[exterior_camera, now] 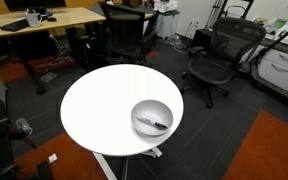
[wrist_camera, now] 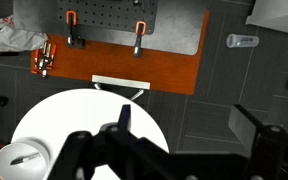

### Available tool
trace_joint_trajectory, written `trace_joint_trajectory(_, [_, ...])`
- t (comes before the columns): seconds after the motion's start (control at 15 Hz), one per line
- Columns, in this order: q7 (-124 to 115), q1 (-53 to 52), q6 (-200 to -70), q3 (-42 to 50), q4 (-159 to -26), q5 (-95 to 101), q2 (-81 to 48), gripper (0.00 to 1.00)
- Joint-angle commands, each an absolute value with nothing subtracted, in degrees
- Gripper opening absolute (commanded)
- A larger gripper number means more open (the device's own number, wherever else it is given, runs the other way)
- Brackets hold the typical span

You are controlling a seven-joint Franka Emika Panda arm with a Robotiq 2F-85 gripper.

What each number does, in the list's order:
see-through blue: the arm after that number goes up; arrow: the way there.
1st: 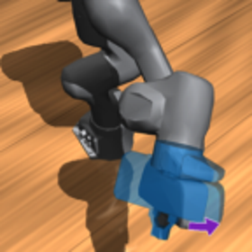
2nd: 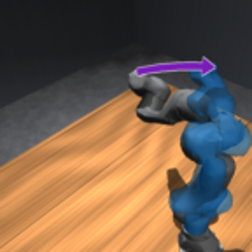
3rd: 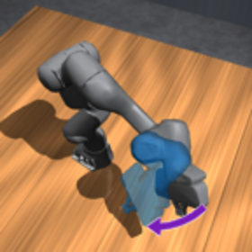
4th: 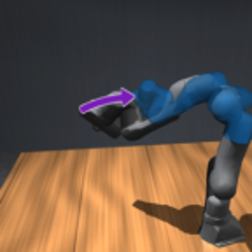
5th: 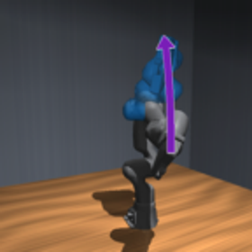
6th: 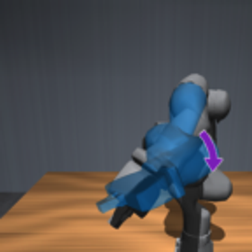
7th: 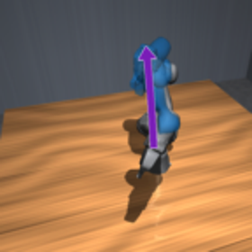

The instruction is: Remove the marker from the bowl and put it on the table

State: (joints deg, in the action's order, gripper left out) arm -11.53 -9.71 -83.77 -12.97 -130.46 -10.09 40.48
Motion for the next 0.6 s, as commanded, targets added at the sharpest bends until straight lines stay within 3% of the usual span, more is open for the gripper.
trace_joint_trajectory(0.0, [-11.28, -9.19, -83.57, -13.3, -130.28, -10.27, 40.48, 1.0])
trace_joint_trajectory(0.53, [-13.43, -5.73, -91.16, -10.35, -130.64, -11.52, 39.47, 1.0])
